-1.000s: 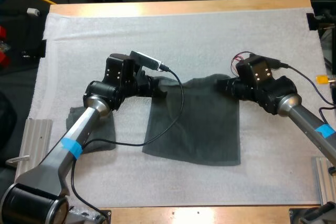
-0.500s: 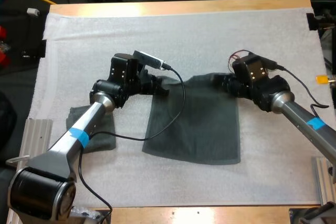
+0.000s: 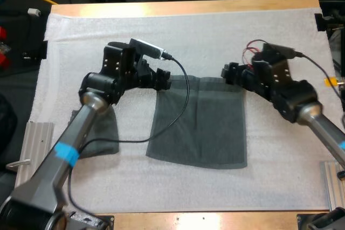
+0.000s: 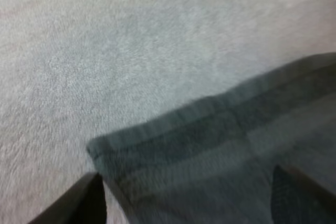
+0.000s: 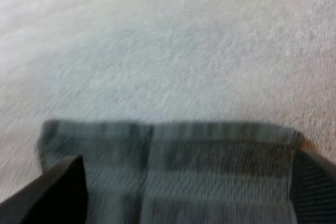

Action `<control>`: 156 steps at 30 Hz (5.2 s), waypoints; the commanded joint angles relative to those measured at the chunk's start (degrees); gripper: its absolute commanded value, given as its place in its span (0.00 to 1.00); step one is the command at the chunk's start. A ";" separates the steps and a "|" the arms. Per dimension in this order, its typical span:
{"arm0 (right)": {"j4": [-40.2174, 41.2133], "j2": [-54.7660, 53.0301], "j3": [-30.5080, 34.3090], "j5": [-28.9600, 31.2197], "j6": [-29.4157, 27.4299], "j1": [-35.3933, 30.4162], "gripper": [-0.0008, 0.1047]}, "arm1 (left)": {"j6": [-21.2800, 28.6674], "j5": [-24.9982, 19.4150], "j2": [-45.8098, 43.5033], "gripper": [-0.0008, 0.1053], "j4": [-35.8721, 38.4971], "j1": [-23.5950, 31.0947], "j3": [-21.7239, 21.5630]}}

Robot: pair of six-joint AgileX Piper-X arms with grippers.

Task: Pick towel from pile, fold and stack

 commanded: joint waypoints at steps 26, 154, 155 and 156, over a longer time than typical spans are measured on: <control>40.11 -36.18 -0.08 -1.15 2.59 8.73 0.73 | -1.01 0.30 -36.24 0.60 33.61 0.03 0.19; 11.78 -22.40 34.31 2.70 28.47 22.42 0.01 | 1.66 23.38 -0.50 0.01 16.03 -1.53 27.19; 14.05 -22.40 33.14 2.94 28.01 22.42 0.01 | 2.39 23.17 -1.79 0.01 17.68 -2.25 27.19; 15.85 -22.40 32.15 2.97 27.33 22.42 0.01 | 2.58 22.91 -3.08 0.01 18.96 -3.04 27.19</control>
